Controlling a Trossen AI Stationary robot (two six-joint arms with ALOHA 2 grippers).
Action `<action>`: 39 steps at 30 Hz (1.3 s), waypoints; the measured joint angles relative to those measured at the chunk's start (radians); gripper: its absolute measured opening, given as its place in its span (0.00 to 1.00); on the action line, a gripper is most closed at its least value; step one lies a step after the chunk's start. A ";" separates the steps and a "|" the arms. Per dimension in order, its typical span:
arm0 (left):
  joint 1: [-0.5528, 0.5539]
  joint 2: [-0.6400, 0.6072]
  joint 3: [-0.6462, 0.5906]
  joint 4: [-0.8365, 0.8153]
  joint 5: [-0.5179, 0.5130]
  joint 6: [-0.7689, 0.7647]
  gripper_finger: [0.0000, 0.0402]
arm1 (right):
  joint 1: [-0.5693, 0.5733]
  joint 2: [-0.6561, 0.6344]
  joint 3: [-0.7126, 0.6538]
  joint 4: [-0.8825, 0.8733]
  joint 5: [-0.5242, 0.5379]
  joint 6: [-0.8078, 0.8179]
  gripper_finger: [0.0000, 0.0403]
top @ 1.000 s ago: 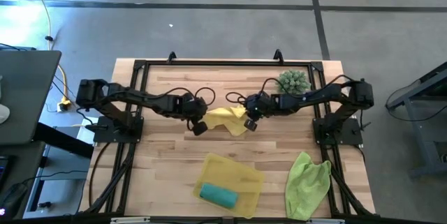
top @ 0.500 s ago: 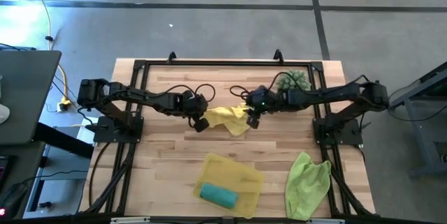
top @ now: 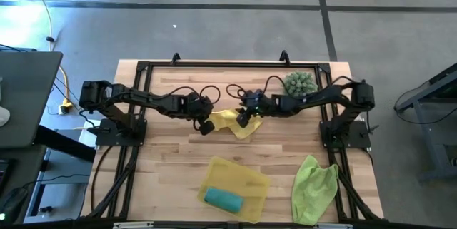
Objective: Roll microfiber towels into tight, uniform cylinder then place into a basket
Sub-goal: Fold the yellow towel
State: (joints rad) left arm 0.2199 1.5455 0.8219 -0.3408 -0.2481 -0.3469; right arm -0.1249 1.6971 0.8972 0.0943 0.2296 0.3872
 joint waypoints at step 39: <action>0.009 -0.007 0.000 -0.003 0.001 0.110 0.00 | 0.017 0.005 0.033 -0.309 0.006 -0.139 0.01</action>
State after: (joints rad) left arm 0.2287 1.5388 0.8223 -0.3440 -0.2466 -0.2368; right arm -0.1081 1.7022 0.9297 -0.2147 0.2359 0.2484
